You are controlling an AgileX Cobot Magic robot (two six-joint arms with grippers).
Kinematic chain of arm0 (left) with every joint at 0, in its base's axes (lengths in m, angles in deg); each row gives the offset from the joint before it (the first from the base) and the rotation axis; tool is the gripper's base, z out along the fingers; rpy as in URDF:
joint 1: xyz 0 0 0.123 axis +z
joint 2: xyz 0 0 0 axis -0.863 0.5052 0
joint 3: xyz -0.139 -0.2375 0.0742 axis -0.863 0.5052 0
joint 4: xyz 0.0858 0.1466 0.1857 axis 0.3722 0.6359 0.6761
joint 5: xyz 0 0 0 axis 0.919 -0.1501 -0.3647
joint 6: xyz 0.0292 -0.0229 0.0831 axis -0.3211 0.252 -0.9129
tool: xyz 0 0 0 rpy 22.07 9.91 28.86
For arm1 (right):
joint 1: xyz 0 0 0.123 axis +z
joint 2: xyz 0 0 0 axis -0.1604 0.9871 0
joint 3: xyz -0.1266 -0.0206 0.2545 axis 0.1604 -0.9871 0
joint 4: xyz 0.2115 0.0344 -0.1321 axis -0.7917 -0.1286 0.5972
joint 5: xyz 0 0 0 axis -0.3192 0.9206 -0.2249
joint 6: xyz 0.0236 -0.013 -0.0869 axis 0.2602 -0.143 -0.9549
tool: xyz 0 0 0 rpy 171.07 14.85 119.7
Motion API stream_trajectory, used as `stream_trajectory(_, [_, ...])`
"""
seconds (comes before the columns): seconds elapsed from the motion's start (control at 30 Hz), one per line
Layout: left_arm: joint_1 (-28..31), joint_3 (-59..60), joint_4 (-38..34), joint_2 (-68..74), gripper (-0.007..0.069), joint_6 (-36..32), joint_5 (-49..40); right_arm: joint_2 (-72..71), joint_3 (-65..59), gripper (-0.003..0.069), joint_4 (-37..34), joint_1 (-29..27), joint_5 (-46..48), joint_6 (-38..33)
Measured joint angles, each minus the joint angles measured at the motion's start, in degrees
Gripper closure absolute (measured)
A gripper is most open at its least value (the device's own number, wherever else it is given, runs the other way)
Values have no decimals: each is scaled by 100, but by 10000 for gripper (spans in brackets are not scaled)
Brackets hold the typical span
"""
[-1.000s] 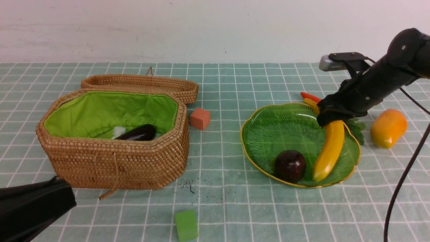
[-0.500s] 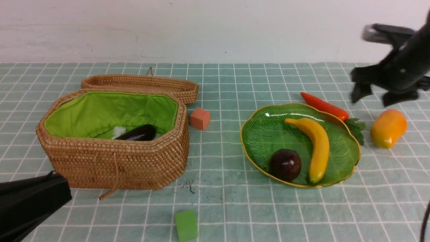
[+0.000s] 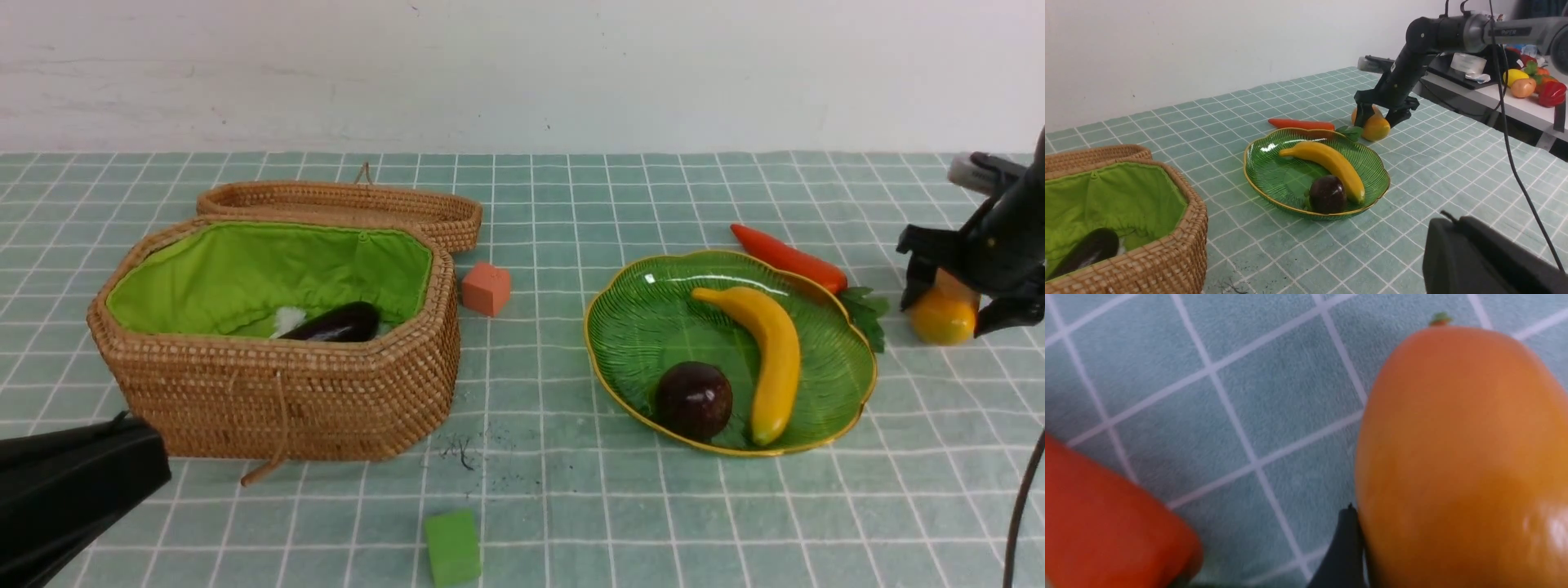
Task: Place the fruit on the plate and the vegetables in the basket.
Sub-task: Use the right arm to grab a mango and put it into the right plate
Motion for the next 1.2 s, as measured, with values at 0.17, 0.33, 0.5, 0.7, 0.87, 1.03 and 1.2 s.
stream_trajectory(0.17, [0, 0, 3, 0, 637, 0, -5, 138, 176, 148, -33, -5, 10, -324])
stream_trajectory(0.33, [0, 0, 7, 0, 636, 0, -46, 134, 189, 148, -58, -3, 49, -774])
stream_trajectory(0.5, [0, 0, 7, 0, 636, 53, -191, -167, 222, 148, -69, -3, 648, -1128])
stream_trajectory(0.7, [0, 0, 401, 0, 636, 547, -211, -1504, 135, 148, -388, 339, 1227, -1597])
stream_trajectory(0.87, [0, 0, 893, 0, 634, 928, -218, -2375, -802, 148, -750, 1212, 1013, -2054])
stream_trajectory(1.03, [0, 0, 1083, 0, 634, 1037, -218, -2431, -1442, 148, -1192, 2036, 407, -2483])
stream_trajectory(1.2, [0, 0, 1145, 0, 634, 1052, -218, -1997, -1478, 148, -1371, 2583, -143, -2672])
